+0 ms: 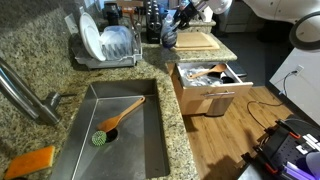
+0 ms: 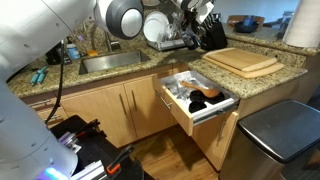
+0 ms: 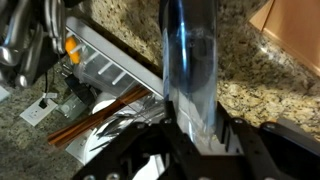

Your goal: Move the bottle of dishwashing soap to the left

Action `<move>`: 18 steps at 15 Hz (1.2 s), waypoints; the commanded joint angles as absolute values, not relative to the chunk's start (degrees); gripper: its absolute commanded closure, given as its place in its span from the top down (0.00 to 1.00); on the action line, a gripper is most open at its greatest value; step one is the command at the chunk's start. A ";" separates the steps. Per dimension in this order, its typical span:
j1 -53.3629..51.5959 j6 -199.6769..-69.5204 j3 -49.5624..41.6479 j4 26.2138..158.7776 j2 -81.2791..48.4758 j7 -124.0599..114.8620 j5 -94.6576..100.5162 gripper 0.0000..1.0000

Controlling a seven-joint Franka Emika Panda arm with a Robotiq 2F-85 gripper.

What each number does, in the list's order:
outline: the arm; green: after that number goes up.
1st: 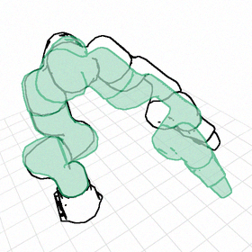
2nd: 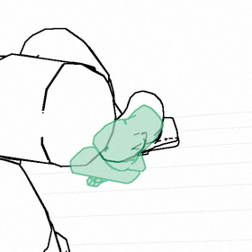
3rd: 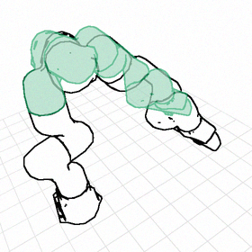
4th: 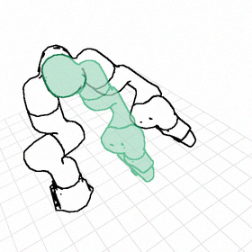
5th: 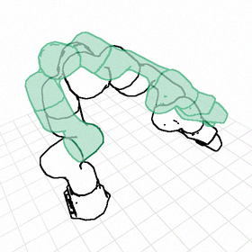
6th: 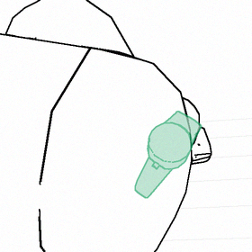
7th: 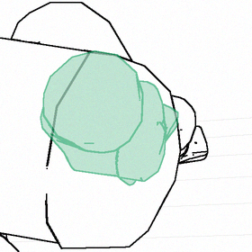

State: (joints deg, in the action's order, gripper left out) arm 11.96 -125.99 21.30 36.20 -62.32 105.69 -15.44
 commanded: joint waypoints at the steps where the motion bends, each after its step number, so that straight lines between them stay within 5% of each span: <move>1: 15.86 -125.21 21.23 42.06 -55.31 104.96 -16.71 0.14; 12: 23.13 -122.36 35.54 64.36 -48.57 112.53 -32.37 0.14; 18: 22.23 -118.88 29.72 79.88 -34.65 106.05 -25.49 0.14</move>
